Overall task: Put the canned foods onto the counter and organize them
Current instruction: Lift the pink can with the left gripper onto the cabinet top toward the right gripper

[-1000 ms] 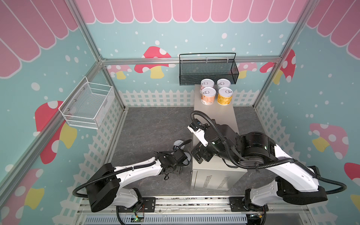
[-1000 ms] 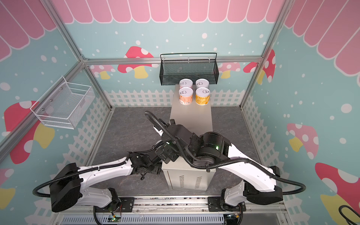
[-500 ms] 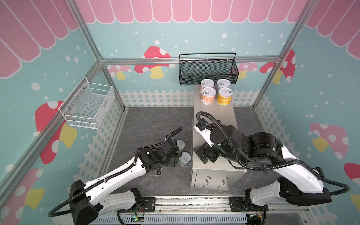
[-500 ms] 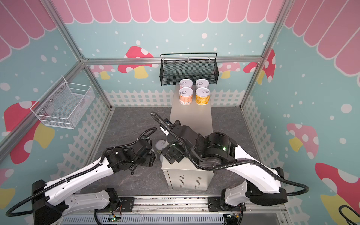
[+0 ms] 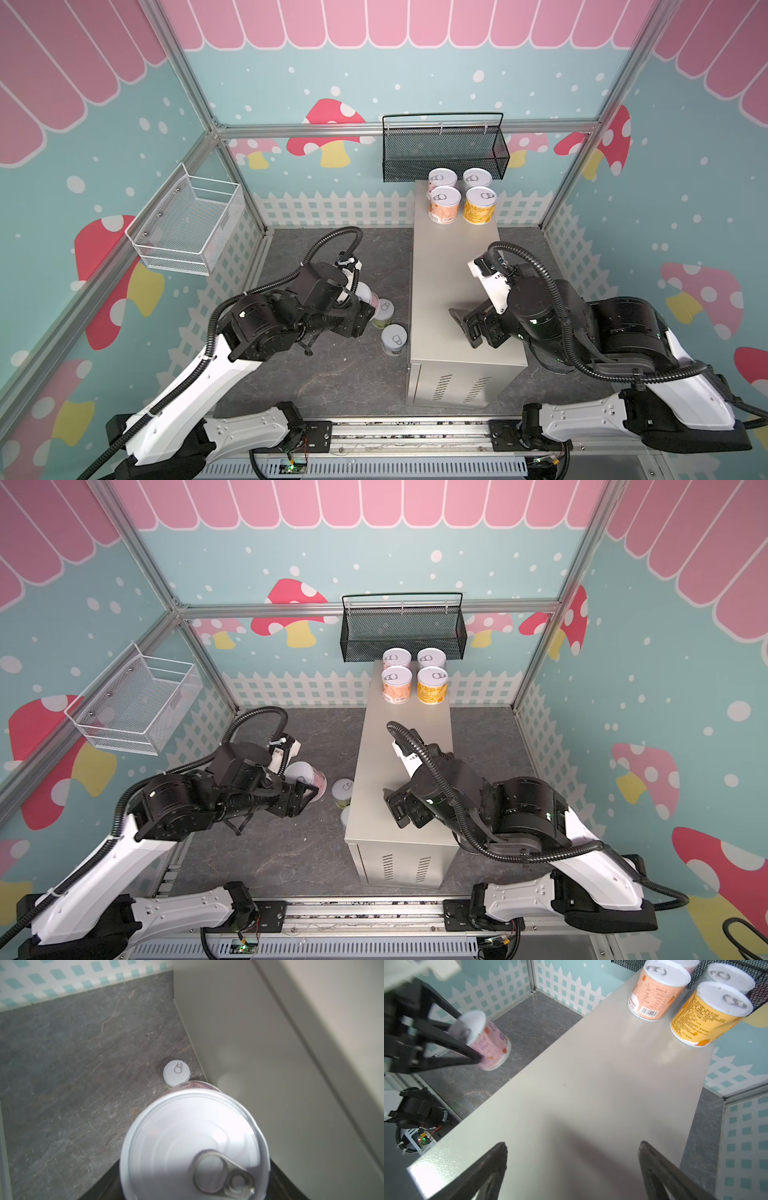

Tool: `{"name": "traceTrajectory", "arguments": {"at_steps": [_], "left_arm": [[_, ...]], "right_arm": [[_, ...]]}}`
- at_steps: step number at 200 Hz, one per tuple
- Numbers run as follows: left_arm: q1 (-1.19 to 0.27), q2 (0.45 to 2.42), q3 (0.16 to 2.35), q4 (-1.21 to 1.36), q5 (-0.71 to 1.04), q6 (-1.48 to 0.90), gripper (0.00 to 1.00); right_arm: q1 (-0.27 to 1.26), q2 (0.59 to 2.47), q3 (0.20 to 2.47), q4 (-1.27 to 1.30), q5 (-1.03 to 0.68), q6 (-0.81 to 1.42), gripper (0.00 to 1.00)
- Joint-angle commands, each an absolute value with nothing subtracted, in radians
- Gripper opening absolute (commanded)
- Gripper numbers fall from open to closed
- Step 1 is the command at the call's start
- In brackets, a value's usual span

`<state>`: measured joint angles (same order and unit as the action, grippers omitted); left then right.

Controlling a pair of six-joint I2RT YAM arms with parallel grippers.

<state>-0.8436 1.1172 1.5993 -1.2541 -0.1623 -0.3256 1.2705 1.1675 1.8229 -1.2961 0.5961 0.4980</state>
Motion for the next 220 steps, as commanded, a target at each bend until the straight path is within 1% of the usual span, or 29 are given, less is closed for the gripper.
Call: {"name": "traceTrajectory", "arguments": {"at_steps": [1, 24, 46, 114, 183, 220], "left_arm": [[-0.841, 1.158, 1.738, -1.3, -0.079, -0.247, 0.44], [-0.846, 1.226, 1.886, -1.343, -0.033, -0.212, 0.44], [-0.861, 1.291, 2.011, -1.38, -0.023, -0.184, 0.44], [-0.929, 1.485, 2.265, -1.461, -0.004, -0.146, 0.44], [-0.992, 1.626, 2.382, -1.496, -0.026, -0.131, 0.47], [-1.006, 1.682, 2.421, -1.498, -0.026, -0.124, 0.54]], "right_arm": [[1.273, 1.129, 1.783, -1.321, 0.66, 0.568, 1.0], [1.273, 1.069, 1.737, -1.321, 0.679, 0.615, 1.0], [1.272, 1.027, 1.686, -1.321, 0.667, 0.64, 1.0], [1.272, 0.938, 1.606, -1.321, 0.655, 0.682, 1.0], [1.272, 0.924, 1.577, -1.321, 0.654, 0.681, 1.0], [1.272, 0.918, 1.58, -1.318, 0.653, 0.677, 1.0]]}}
